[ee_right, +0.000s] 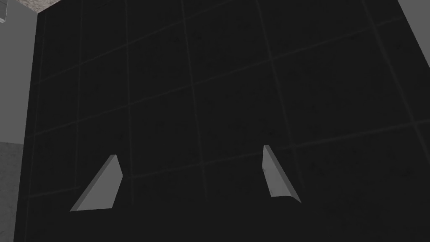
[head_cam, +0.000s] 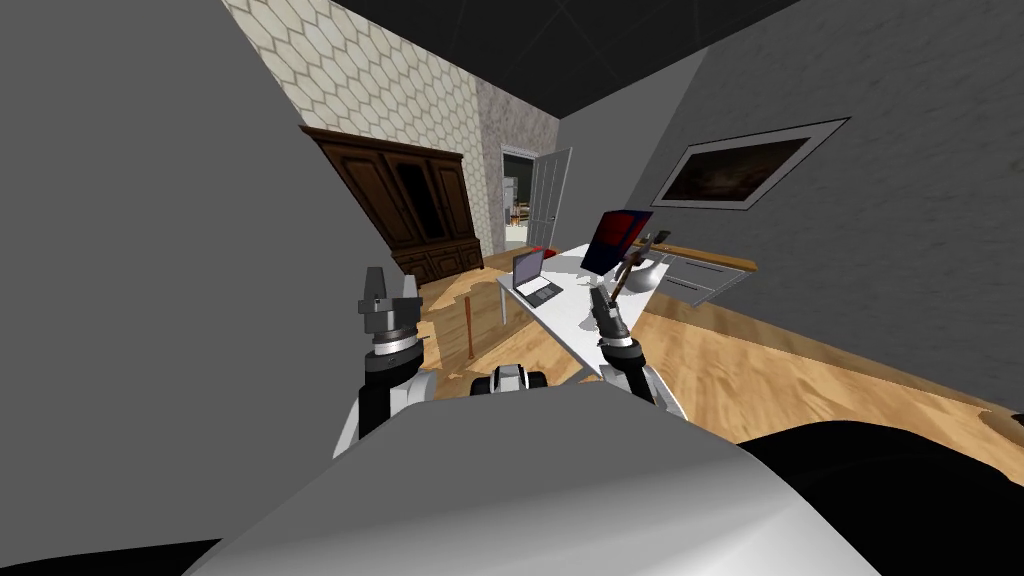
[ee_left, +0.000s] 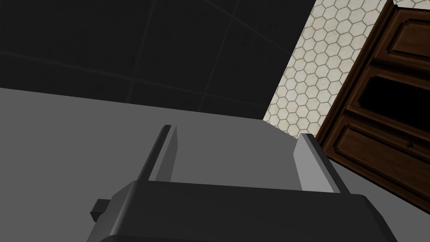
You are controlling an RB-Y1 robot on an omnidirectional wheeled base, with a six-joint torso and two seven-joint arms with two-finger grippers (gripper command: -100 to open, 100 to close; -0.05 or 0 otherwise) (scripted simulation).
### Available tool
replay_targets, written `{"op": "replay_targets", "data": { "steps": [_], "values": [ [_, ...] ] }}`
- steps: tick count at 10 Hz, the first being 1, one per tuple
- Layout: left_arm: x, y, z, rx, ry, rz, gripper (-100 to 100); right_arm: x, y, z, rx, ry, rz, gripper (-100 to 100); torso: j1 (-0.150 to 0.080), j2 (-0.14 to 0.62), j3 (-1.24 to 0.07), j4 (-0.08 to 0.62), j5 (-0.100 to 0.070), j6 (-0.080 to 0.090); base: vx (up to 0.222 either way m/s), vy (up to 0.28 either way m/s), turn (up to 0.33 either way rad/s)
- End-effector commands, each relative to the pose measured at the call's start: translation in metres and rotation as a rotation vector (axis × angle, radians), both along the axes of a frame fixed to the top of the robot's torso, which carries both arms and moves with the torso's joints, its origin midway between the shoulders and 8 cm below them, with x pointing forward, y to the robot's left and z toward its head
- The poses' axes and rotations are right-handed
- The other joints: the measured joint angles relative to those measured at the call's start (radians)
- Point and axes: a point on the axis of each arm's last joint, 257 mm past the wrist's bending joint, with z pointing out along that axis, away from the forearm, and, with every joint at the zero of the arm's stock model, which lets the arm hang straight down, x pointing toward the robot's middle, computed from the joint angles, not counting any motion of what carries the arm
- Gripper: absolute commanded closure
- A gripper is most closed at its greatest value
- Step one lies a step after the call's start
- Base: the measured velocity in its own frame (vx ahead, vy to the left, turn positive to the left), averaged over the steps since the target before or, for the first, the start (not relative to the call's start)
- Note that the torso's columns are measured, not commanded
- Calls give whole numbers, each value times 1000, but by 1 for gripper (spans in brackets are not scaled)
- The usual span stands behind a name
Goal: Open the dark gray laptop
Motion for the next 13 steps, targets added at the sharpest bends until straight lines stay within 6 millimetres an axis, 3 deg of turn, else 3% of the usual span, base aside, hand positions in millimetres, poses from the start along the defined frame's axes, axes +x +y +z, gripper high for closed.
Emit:
{"op": "replay_targets", "data": {
  "steps": [1,3,4,6,7,9,10,12,13],
  "values": [
    [0,0,0,0,0,0,0,2,-14,-17,-127,9,-70,-100,0,0,0,0,0,0,79,20,144],
    [0,0,0,0,0,0,0,3,-15,-20,-160,7,-103,-100,1,0,0,0,0,1,47,19,33],
    [0,0,0,0,0,0,0,3,-27,-33,-231,24,-137,-100,0,3,1,1,0,1,49,23,173],
    [0,0,0,0,0,0,0,3,-27,-33,-263,15,-164,-100,0,0,0,0,0,1,42,11,28],
    [0,0,0,0,0,0,0,2,-40,-47,-338,31,-200,-100,0,1,0,0,0,1,67,16,159],
    [0,0,0,0,0,0,0,2,-40,-47,-368,23,-224,-100,0,-1,-1,0,0,1,53,10,44],
    [0,0,0,0,0,0,0,1,-54,-59,-446,38,-260,-100,0,2,1,0,0,1,56,21,188],
    [0,0,0,0,0,0,0,1,-54,-59,-477,29,-284,-100,0,0,0,0,0,1,48,7,24],
    [0,0,0,0,0,0,0,-1,-69,-71,-555,42,-318,-100,0,2,1,0,0,1,62,22,169]
  ]
}}
